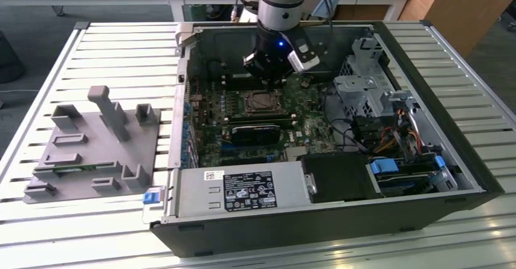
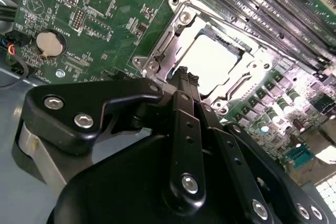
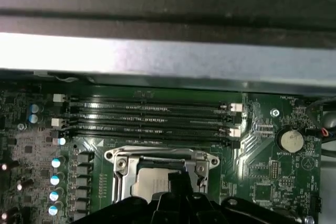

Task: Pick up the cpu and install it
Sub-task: 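Install the second cpu locking lever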

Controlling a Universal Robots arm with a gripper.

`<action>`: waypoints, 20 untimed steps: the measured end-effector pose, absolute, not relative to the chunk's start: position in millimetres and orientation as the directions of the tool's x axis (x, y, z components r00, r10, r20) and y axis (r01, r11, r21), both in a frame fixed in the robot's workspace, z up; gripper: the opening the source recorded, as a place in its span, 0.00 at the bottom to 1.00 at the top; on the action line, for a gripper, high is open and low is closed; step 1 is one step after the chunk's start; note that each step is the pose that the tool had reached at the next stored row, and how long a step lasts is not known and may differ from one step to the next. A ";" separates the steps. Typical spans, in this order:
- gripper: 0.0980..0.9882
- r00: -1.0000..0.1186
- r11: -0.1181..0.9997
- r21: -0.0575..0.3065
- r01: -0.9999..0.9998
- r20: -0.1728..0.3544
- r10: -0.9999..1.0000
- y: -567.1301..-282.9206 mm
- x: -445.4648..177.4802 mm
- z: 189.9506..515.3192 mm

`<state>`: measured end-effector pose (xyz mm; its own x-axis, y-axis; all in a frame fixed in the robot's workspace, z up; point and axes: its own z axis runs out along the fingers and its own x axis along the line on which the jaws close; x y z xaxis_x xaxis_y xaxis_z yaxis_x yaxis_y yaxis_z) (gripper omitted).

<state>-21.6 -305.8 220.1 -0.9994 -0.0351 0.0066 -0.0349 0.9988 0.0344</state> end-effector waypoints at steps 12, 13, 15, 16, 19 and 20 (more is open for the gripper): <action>0.01 -0.999 0.999 0.035 -0.035 0.007 -0.035 -309.1 -21.6 229.7; 0.01 -0.999 0.999 0.035 -0.035 0.007 -0.035 -310.1 -21.5 229.7; 0.01 -0.999 0.999 0.035 -0.035 0.007 -0.035 -313.0 -21.5 229.7; 0.01 -0.999 0.999 0.035 -0.035 0.007 -0.035 -314.3 -21.5 229.6; 0.01 -0.999 0.999 0.035 -0.035 0.007 -0.035 -317.6 -21.5 229.5; 0.01 -0.999 0.999 0.035 -0.035 0.007 -0.035 -318.7 -21.6 229.4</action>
